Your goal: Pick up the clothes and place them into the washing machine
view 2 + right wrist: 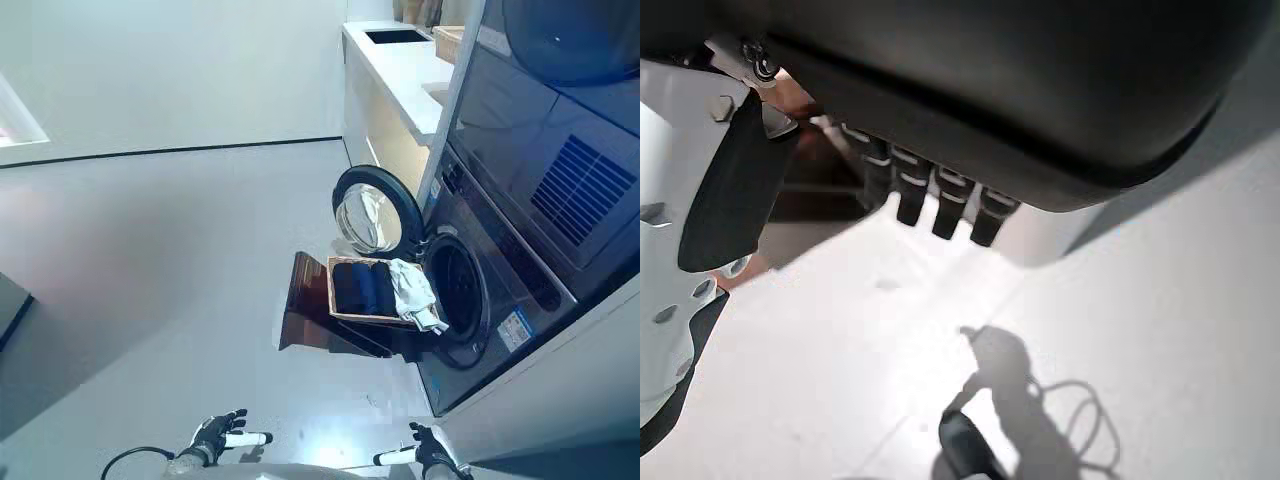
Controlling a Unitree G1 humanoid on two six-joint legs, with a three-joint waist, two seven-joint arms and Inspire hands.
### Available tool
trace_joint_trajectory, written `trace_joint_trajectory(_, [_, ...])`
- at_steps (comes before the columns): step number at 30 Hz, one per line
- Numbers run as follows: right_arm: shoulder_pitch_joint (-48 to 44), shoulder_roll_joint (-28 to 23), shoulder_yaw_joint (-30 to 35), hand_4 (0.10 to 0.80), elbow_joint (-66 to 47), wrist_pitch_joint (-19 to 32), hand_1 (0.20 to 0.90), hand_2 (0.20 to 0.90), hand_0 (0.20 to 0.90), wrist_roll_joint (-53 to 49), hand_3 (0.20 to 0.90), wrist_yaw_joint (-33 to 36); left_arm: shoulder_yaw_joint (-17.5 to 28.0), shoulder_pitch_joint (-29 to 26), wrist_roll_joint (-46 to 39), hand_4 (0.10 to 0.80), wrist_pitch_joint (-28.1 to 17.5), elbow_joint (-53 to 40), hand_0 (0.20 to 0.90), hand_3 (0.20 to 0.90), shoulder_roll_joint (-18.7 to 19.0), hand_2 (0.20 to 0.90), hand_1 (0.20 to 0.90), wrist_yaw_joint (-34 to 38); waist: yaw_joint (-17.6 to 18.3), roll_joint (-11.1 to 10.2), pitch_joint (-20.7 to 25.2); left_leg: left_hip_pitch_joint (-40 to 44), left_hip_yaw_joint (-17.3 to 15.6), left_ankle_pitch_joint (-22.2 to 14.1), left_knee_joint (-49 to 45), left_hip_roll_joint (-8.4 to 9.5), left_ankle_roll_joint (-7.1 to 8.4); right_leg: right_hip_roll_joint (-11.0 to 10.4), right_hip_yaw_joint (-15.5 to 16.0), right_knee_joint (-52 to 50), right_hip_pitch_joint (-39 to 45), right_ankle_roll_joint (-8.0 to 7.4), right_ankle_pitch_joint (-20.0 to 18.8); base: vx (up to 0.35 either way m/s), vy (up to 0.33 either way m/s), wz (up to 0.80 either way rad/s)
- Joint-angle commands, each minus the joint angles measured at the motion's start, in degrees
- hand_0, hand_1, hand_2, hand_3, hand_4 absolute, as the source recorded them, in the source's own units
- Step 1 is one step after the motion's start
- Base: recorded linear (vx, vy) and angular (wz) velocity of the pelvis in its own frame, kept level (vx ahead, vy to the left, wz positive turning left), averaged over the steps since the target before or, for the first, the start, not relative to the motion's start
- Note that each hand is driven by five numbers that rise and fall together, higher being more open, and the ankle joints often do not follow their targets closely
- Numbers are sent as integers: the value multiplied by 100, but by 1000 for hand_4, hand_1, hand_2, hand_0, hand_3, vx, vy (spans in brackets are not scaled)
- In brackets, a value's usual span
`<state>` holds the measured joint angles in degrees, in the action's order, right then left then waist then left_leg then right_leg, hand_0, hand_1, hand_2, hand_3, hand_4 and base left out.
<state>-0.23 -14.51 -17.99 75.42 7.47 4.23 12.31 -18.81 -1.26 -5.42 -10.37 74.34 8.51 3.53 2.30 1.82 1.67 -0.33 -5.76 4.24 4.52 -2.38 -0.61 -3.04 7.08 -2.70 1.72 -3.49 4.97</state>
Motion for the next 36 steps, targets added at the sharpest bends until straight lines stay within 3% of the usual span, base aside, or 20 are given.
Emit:
trace_joint_trajectory(1, [-334,59,-66,800,185,140,900,900,900,111,900,40,237,-391,-19,800,-234,165,900,900,64,900,900,-55,-53,-361,18,301,-182,-651,48,343,138,-29,-170,762,105,-130,-642,0,0,0])
trace_joint_trajectory(15, [-372,82,-21,800,318,63,900,900,900,49,900,42,371,-388,-209,800,-121,302,900,900,-20,900,900,-83,-27,-318,-61,331,-217,-676,48,339,114,-23,-250,749,79,-137,-655,0,0,0])
trace_joint_trajectory(26, [-484,16,7,800,331,-18,900,900,900,27,900,23,140,-482,131,800,-25,335,900,900,22,900,900,-47,-13,-303,-149,186,-245,-807,-134,413,-51,-78,-345,333,-172,-139,-523,25,30,-5])
trace_joint_trajectory(31, [-610,-45,117,800,396,-60,900,900,900,-26,900,82,138,-563,145,800,-15,274,900,900,87,900,900,-15,-30,-237,-242,39,-216,-915,-314,460,-183,-84,-333,-459,-592,-219,-366,28,83,-10])
trace_joint_trajectory(33, [-693,-122,248,800,453,-80,900,900,900,-100,900,123,162,-618,123,800,-34,203,900,900,168,900,900,-19,37,-158,-425,65,-96,-976,-406,473,-283,-108,-321,-1613,-1107,-397,-601,52,111,-4])
trace_joint_trajectory(36, [-890,-239,336,800,433,-78,900,900,900,-172,900,232,215,-691,32,800,-41,128,900,900,275,900,900,5,132,-83,-664,118,45,-988,-457,419,-283,-38,-359,-2102,-1677,-394,-799,94,57,3])
